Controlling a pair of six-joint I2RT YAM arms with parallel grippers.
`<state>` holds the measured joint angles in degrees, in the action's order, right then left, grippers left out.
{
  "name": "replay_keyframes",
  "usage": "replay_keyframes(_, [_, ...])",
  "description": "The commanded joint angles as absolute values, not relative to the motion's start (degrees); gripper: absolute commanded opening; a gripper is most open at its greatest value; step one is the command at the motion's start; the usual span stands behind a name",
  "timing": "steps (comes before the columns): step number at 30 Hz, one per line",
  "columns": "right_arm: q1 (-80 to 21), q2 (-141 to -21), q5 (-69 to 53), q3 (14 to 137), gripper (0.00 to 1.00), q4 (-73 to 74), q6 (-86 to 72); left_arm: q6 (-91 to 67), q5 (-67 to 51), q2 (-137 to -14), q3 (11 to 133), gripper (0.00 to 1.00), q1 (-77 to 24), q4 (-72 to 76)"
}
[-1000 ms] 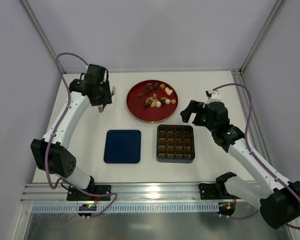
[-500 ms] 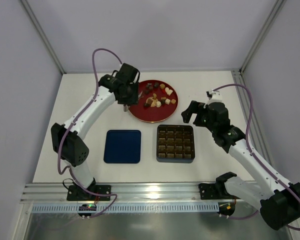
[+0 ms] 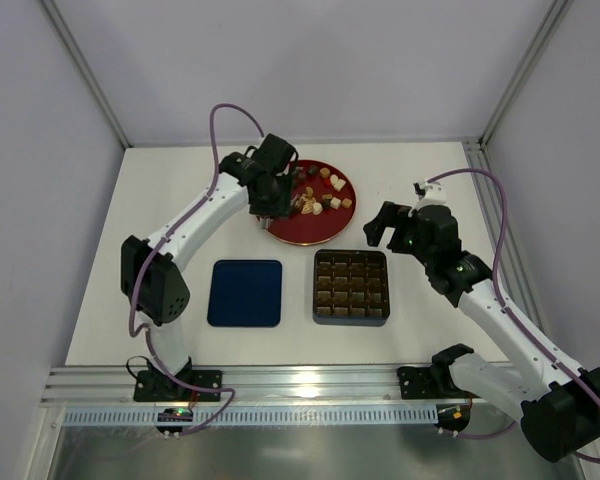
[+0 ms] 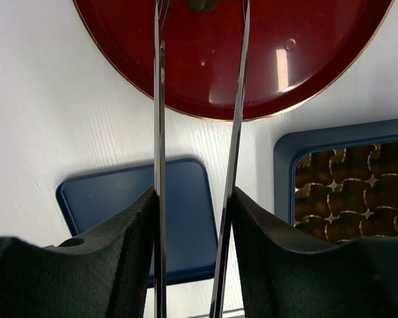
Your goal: Pack the chocolate
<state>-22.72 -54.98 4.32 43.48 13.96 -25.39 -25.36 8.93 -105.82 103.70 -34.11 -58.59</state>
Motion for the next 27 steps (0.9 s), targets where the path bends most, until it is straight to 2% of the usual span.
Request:
replay_keyframes(1, [-22.94,-53.7,4.57,44.03,1.0,13.18,-24.96,-25.58,8.7,-106.61,105.82,0.47,-34.28,-57.22])
replay_keyframes(27, [-22.94,-53.0,5.36,42.8,1.0,13.54,-24.96,-25.22,8.7,-110.74,104.24,0.43,-34.28,-55.63])
